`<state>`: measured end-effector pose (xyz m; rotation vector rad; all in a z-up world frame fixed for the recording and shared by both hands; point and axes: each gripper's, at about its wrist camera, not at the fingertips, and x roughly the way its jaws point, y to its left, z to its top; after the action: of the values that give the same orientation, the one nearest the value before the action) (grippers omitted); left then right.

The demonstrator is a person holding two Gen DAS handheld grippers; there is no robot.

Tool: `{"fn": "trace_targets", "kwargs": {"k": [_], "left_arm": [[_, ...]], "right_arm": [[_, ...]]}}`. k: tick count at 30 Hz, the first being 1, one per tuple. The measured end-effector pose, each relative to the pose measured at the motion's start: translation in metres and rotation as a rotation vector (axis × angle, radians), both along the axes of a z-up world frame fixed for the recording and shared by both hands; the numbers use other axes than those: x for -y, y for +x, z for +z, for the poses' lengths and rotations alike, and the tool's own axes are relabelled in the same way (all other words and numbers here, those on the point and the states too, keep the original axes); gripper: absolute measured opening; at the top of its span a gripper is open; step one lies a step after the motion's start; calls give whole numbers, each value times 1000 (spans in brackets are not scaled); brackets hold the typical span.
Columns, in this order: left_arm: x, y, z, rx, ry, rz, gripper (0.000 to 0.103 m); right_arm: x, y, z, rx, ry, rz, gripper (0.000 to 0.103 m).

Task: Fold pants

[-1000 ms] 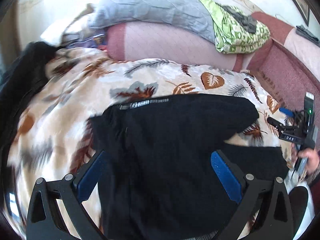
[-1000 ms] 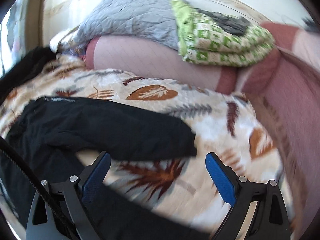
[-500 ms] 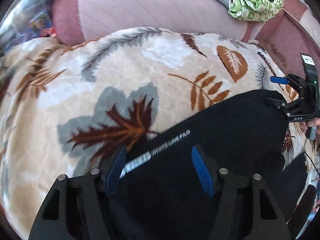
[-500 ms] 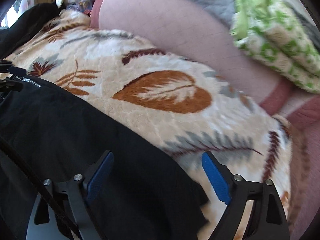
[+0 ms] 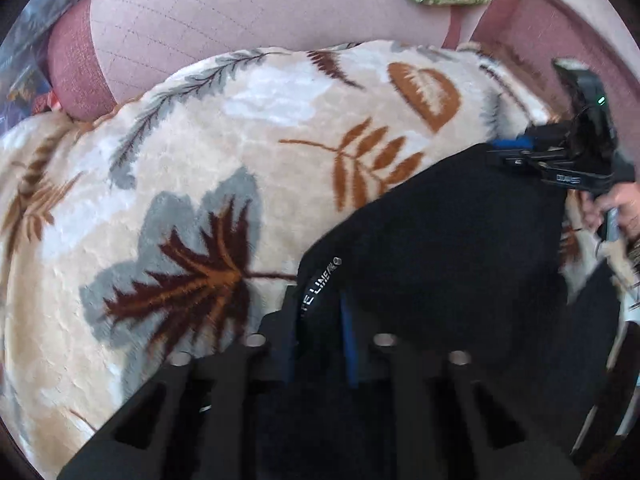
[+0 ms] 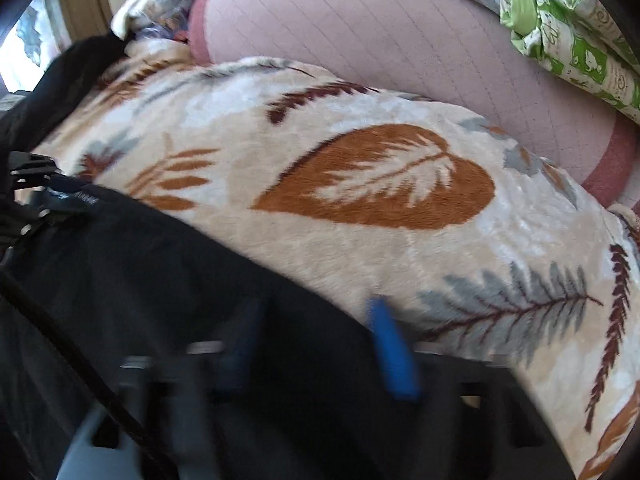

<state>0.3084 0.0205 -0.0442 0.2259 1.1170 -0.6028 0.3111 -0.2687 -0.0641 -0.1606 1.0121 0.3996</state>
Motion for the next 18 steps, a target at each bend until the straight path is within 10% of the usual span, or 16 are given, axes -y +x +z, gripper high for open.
{"fn": "trace_targets", "kwargs": {"k": [1,18], "left_arm": [[1,-4,3,19,5,2,16],[-38,-201,104,288,-151,140,14]], "right_arm": [[1,-3,2,-15,30,-3,7],[-22,-185,82,129,159,-60,7]]}}
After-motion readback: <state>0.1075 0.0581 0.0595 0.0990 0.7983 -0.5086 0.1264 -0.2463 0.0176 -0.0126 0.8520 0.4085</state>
